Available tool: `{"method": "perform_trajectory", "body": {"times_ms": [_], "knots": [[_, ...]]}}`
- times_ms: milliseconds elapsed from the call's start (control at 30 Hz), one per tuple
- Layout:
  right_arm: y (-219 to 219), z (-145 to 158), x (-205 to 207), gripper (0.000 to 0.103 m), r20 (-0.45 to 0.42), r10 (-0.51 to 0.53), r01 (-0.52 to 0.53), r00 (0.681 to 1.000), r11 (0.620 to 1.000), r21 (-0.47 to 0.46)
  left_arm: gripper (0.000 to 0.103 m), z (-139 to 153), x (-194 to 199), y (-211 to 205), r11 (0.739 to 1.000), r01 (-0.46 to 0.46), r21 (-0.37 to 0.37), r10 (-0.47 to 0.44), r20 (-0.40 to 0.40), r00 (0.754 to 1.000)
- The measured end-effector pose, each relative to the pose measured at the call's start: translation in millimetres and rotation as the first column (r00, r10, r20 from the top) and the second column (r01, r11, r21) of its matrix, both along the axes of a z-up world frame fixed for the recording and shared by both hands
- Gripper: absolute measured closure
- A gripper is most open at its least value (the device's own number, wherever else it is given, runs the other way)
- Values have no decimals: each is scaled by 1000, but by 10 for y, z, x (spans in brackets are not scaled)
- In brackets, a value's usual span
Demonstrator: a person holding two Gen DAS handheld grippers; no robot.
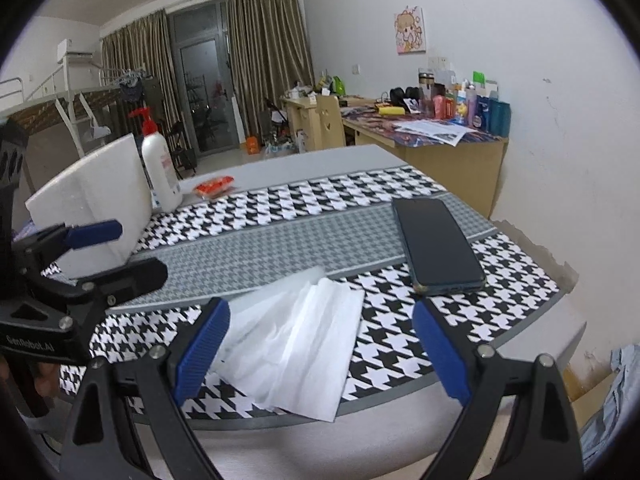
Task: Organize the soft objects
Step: 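Move the right gripper toward the white tissues while the left gripper approaches the white foam roll, then close the right gripper on the white tissues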
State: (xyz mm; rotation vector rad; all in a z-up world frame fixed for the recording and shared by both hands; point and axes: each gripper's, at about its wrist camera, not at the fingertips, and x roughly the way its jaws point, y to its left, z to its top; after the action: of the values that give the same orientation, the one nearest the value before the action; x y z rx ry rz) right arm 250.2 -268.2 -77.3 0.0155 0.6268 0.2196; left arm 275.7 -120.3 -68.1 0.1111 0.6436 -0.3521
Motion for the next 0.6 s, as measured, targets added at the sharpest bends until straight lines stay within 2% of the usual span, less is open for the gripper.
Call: {"method": "perform_trajectory", "body": {"times_ms": [167,433,600], "knots": [[77,-137,89,8,-48,6,-7,999,1000,-17,1,-48,68,84,999,-23,-36,23,7,1000],[206,-288,220,8,-109,23,-29,994,998,-54,1,-160,157,111,998,-5,-66,3,-35,999],[264,-378,287,8,-141,39,-51,989,995,-81,1,-254,197,89,998,-6,-60,2,-71,997]]}}
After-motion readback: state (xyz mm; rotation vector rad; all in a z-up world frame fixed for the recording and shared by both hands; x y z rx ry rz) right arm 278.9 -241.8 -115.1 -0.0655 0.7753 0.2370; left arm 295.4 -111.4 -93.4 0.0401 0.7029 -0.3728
